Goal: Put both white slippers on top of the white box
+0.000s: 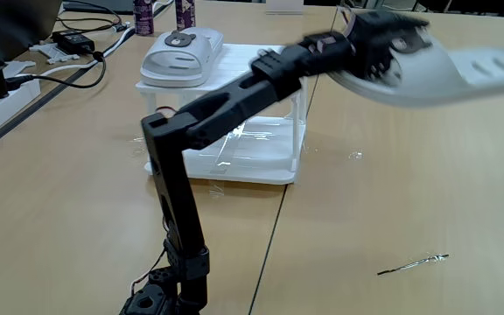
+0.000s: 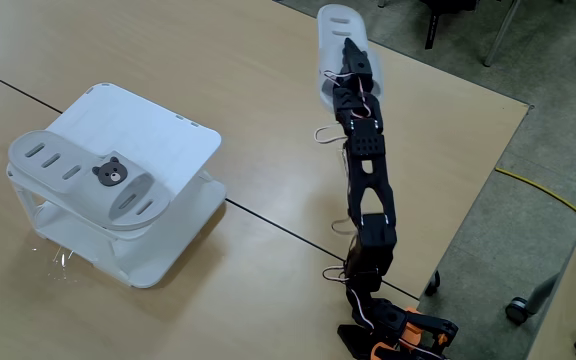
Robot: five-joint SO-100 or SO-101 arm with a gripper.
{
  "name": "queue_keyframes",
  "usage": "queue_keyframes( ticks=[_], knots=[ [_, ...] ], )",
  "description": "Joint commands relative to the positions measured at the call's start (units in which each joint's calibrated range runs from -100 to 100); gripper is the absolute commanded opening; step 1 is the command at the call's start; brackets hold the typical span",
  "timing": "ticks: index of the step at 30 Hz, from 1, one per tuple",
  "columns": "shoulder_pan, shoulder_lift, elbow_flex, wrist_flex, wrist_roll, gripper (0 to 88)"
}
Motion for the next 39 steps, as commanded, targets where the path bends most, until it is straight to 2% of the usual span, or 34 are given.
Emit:
queue_keyframes(
  ticks=[1,11,25,33,39],
  knots=[
    [-0.03,-15.4,-6.57,7.27,0.42,0.8],
    [-0.77,-16.92,-5.94,8.05,0.42,0.8],
    [-38.69,-5.31,-8.1,7.36,0.42,0.8],
    [-49.13,-5.48,-11.71,7.44,0.42,0.8],
    [-49.05,-5.22,-12.43,7.44,0.42,0.8]
  ],
)
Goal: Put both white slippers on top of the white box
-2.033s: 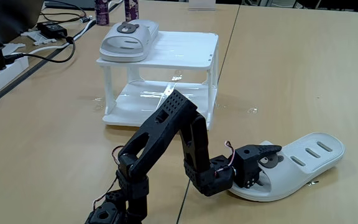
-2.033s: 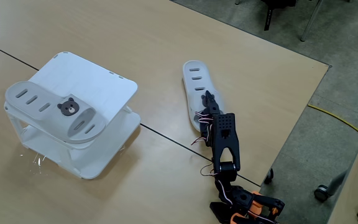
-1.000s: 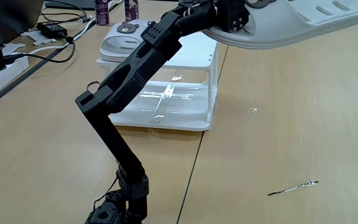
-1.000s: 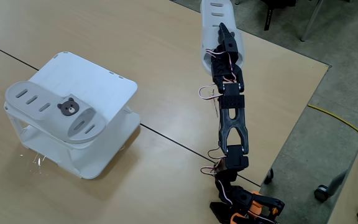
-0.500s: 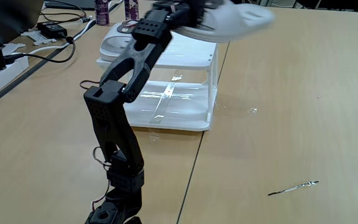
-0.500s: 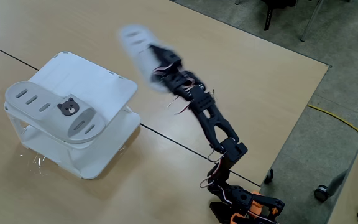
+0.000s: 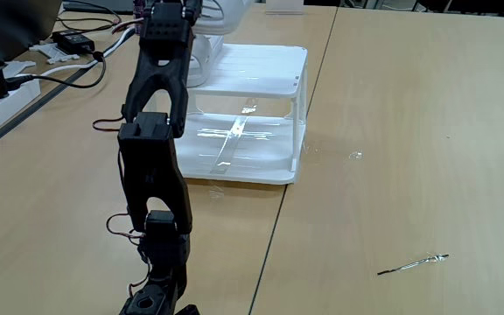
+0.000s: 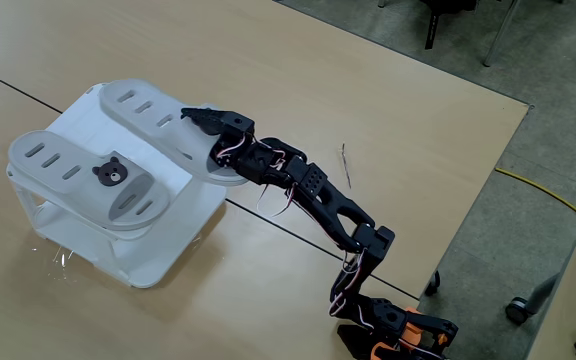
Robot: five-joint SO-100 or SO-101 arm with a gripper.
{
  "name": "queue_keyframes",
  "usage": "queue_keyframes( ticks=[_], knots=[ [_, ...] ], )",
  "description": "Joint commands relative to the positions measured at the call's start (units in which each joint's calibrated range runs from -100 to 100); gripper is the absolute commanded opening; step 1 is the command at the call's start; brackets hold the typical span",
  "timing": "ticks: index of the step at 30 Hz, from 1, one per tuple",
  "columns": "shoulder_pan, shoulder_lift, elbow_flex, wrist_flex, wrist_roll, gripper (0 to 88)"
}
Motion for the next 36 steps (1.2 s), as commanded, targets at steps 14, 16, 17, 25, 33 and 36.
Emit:
queue_keyframes(
  ticks=[14,16,17,25,33,36],
  knots=[
    [1.65,34.4,-39.89,-0.71,0.42,0.8],
    [1.65,41.13,-48.1,-0.71,0.42,0.8],
    [1.74,44.25,-52.15,-0.71,0.42,0.8],
    [4.53,59.81,-70.74,-0.63,0.42,0.8],
    [4.28,61.08,-71.46,-0.63,0.42,1.0],
    [4.28,61.08,-71.19,-0.63,0.42,1.2]
  ],
)
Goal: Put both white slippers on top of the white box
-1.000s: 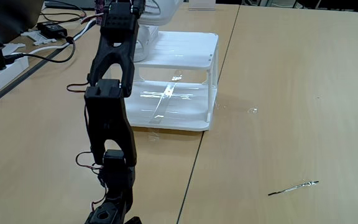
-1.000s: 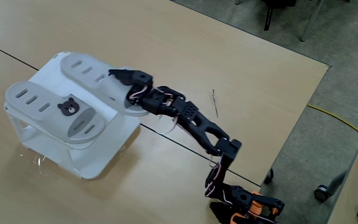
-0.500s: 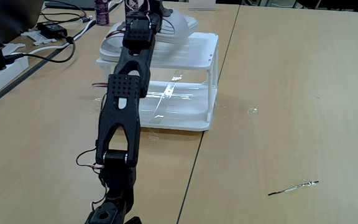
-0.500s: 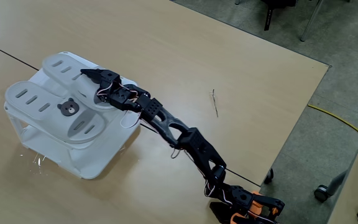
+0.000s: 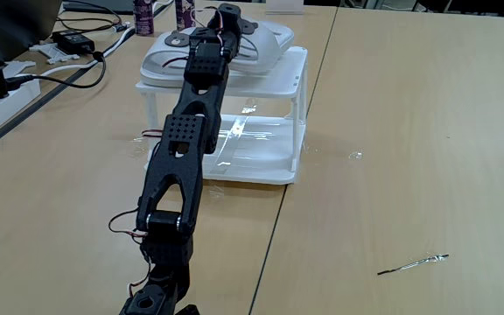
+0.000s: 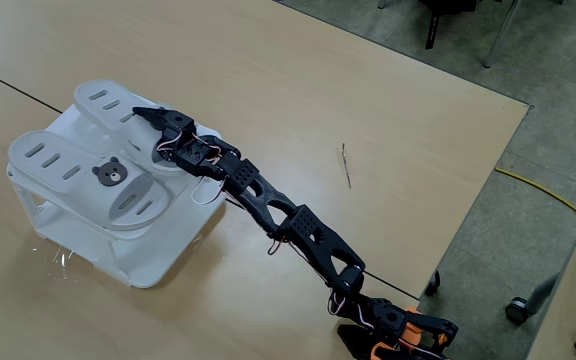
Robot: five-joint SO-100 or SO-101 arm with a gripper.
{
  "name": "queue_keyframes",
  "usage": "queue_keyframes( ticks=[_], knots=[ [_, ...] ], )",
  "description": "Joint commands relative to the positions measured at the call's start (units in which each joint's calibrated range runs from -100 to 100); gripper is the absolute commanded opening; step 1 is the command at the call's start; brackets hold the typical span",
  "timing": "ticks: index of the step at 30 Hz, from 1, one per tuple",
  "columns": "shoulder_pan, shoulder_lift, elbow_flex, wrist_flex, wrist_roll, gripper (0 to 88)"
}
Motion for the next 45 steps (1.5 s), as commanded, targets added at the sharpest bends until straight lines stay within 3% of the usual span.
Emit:
queue_keyframes(
  ticks=[1,5,7,18,33,36,45],
  knots=[
    [0.09,-2.26,-5.24,-0.63,0.42,2.3],
    [0.09,-2.26,-5.15,-0.63,0.42,22.8],
    [0.01,-2.35,-5.15,-0.63,0.42,28.5],
    [0.5,-10.59,9.91,0.32,0.42,28.9],
    [0.34,-26.41,13.52,27.59,0.42,29.0],
    [0.17,-32.55,20.11,32.16,0.42,29.0],
    [-0.07,-54.18,44.83,32.16,0.42,28.8]
  ],
)
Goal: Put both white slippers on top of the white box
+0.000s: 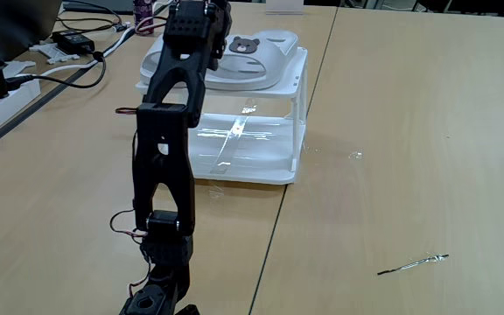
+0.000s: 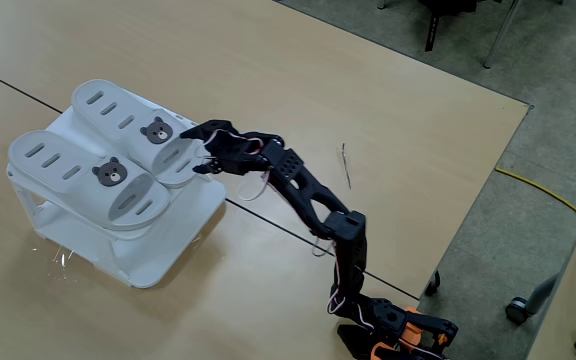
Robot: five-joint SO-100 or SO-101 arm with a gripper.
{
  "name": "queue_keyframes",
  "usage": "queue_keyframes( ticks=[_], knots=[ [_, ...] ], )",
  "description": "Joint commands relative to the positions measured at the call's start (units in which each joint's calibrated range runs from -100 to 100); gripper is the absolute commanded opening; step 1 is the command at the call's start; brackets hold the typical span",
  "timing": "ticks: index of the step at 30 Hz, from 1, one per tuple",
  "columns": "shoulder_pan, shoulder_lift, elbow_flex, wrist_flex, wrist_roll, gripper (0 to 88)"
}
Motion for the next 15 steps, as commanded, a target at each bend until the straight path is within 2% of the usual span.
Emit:
queue_keyframes(
  ticks=[1,6,8,10,15],
  knots=[
    [-0.16,-12.56,1.7,-0.29,0.42,28.3],
    [-0.07,-20.81,-0.74,-0.72,0.42,26.4],
    [0.34,-22.24,-2.36,-2.7,0.42,15.4],
    [0.58,-22.58,-2.18,-11.94,0.42,2.1],
    [0.67,-22.83,4.59,-35.32,0.42,0.8]
  ],
)
